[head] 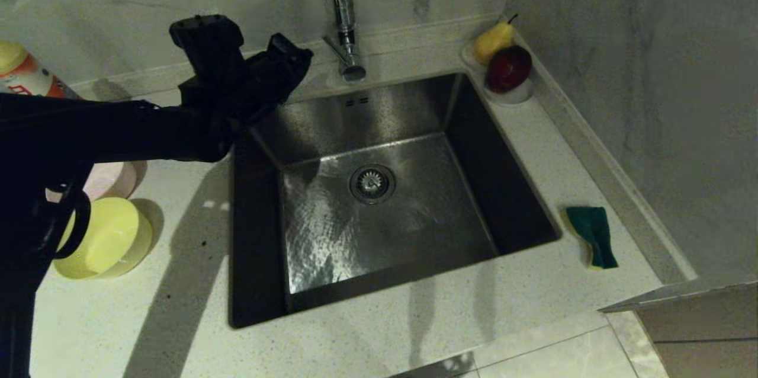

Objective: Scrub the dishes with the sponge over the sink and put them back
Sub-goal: Turn off the faucet

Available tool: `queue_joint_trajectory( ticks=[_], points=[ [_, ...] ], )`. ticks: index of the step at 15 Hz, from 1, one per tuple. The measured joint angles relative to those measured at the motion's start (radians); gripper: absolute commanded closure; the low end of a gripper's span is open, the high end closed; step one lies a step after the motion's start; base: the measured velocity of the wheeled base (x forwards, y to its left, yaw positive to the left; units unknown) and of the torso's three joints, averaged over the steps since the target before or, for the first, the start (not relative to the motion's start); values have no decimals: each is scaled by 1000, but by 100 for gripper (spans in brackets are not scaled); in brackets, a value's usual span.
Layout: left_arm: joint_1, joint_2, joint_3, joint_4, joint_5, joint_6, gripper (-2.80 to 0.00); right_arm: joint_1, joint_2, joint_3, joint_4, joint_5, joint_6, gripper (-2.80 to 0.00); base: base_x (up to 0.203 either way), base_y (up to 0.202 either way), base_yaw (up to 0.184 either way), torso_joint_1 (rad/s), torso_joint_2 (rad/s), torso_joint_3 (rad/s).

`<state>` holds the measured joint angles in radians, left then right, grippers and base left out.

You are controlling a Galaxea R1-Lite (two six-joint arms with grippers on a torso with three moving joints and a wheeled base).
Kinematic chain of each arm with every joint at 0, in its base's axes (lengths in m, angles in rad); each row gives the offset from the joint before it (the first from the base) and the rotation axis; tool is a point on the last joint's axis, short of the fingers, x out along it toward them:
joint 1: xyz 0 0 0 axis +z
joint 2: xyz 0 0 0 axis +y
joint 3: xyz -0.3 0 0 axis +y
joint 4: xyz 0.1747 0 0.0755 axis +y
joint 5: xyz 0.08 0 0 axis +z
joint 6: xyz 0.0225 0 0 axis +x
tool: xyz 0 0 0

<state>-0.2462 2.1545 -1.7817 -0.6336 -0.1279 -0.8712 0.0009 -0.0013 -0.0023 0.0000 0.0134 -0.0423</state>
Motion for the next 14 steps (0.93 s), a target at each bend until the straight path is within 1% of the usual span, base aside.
queue_joint_trajectory(
  ticks=[4,9,14],
  points=[
    [6,-68,43,2,-10,-2,0,-1,0,0,0,0,0,0,0,0,0,0,0,0],
    [-9,-100,48,2,-13,-3,0,1,0,0,0,0,0,0,0,0,0,0,0,0],
    [-58,-117,36,3,-29,-1,0,0,0,0,0,0,0,0,0,0,0,0,0,0]
  ],
)
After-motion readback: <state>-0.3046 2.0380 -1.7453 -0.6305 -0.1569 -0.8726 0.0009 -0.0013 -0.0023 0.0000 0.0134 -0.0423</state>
